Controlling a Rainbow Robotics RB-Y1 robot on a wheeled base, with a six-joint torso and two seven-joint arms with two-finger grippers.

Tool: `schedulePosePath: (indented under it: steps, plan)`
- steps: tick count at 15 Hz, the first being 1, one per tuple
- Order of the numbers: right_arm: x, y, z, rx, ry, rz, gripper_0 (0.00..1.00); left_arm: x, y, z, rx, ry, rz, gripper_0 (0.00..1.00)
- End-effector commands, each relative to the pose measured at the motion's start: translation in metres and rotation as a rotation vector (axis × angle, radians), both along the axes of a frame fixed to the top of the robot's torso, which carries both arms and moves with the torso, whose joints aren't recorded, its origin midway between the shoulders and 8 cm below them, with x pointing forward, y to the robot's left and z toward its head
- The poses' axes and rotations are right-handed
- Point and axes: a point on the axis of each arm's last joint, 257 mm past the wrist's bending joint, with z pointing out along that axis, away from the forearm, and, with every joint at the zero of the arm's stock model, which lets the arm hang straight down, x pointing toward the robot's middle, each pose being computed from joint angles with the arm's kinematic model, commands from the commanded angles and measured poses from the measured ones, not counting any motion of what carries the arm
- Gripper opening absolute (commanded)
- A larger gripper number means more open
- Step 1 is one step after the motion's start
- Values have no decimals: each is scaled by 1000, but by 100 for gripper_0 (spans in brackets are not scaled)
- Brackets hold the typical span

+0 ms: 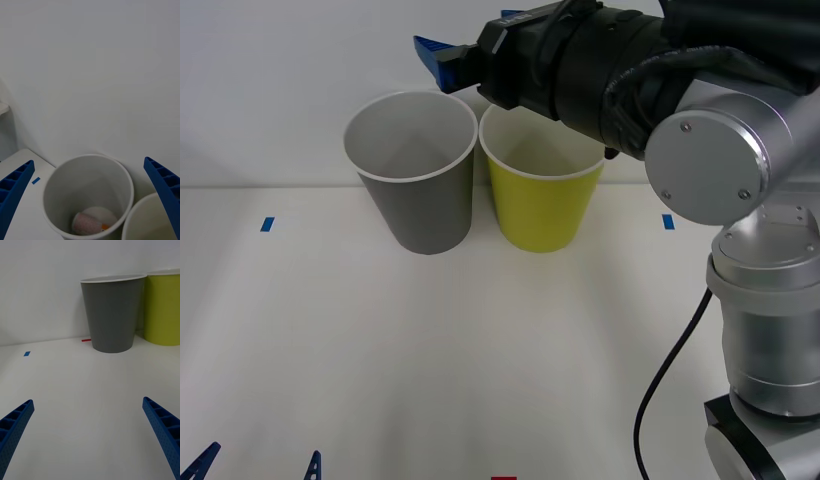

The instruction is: Put cans in the gray bin and PET bottles in the light green bin.

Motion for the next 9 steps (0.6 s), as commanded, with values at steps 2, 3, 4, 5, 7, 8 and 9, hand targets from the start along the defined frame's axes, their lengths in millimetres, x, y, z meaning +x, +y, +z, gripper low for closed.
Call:
schedulePosePath:
  steps: [2,3,4,5,7,8,9]
  plan:
    - [-16,-73,-14,36,5,-205,100,0,0,0,0,0,0,100]
    - [-21,-83,-17,59,15,-229,100,0,0,0,0,0,0,100]
    - [-27,-92,-20,73,20,-246,100,0,0,0,0,0,0,100]
    - [-32,-100,-24,74,21,-260,100,0,0,0,0,0,0,100]
    - [-44,-122,-35,88,33,-299,100,0,0,0,0,0,0,100]
    - [-49,-130,-39,93,39,-313,100,0,0,0,0,0,0,100]
    - [-53,-144,-46,97,50,-341,100,0,0,0,0,0,0,100]
